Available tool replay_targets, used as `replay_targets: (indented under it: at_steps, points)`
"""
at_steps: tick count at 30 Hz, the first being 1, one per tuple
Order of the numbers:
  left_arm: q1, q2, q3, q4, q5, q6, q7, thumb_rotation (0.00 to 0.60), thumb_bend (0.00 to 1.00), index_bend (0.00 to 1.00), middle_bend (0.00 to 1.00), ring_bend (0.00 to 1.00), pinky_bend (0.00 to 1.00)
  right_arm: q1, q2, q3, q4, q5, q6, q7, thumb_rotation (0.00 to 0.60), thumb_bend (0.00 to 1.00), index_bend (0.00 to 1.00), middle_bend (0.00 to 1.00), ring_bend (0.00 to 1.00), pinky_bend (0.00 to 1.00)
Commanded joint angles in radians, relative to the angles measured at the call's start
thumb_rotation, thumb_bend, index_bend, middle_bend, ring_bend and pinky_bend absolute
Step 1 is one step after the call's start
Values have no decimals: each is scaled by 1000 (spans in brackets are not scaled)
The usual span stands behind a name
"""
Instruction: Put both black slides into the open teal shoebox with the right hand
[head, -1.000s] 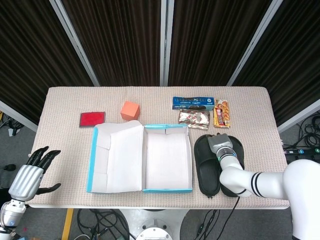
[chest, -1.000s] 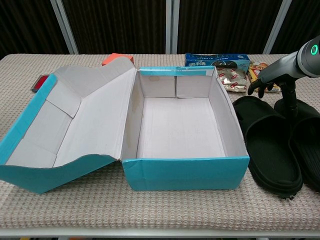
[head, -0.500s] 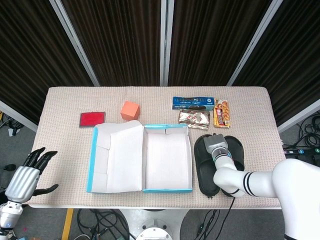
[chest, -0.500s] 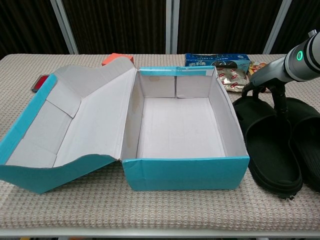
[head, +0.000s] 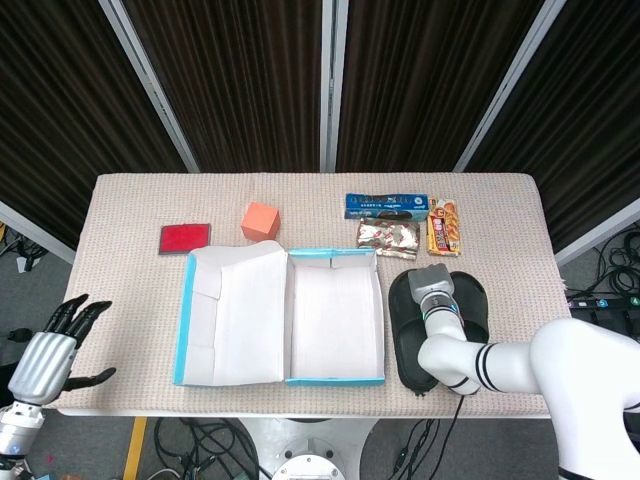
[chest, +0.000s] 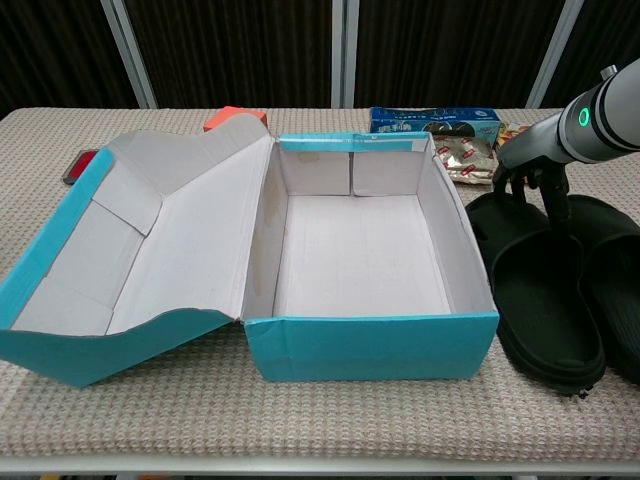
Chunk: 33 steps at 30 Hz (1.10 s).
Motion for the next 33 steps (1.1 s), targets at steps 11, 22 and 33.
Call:
replay_targets:
  at_steps: [11,22,33]
  points:
    - [-16,-5,-15,-33,-26,-33,27,600,0,108,146,12,84,-40,-4,43,9,-26,36,-9,600,79,449,398,309,470]
    - [-24,-1,-20,-55,-31,-45,44,600,0,109,147,13,84,-115,124,101,-103,-202,79,99,600,111,539,468,385,565]
    - [-31,8,-15,-80,-14,-52,63,600,0,108,146,12,84,-249,497,232,-428,-525,136,361,600,111,544,469,389,572]
